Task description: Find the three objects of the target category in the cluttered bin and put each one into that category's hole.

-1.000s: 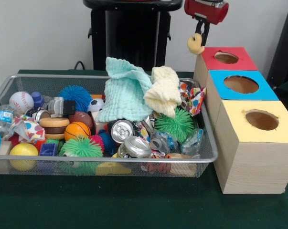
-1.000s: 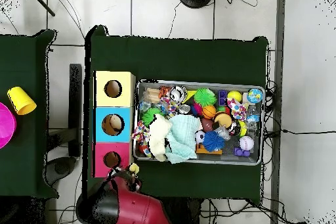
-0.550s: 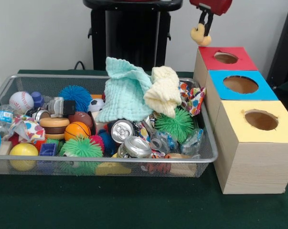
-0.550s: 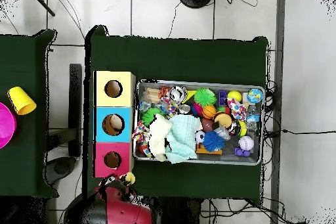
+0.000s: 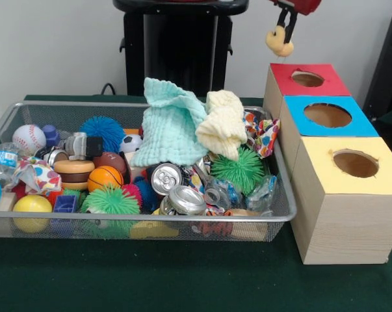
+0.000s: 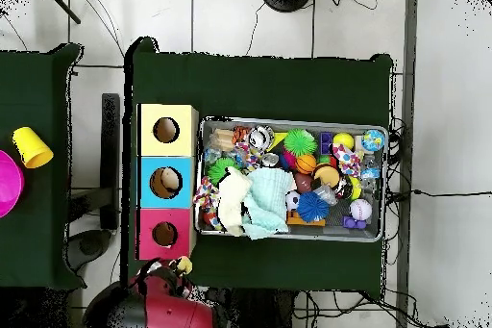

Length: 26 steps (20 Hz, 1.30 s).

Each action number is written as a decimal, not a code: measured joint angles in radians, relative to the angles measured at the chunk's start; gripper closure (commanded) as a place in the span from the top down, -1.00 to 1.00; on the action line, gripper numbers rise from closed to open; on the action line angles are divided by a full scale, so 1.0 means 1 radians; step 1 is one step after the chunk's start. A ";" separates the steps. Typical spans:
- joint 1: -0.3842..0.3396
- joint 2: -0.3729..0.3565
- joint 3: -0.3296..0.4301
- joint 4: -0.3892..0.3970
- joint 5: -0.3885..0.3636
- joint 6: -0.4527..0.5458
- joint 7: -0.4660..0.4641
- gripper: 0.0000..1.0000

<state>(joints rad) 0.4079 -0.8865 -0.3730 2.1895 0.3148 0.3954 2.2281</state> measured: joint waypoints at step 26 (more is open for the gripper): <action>0.044 0.101 -0.075 -0.192 0.055 0.045 0.001 -1.00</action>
<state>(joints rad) 0.4523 -0.7851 -0.4476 1.9975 0.3693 0.4403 2.2290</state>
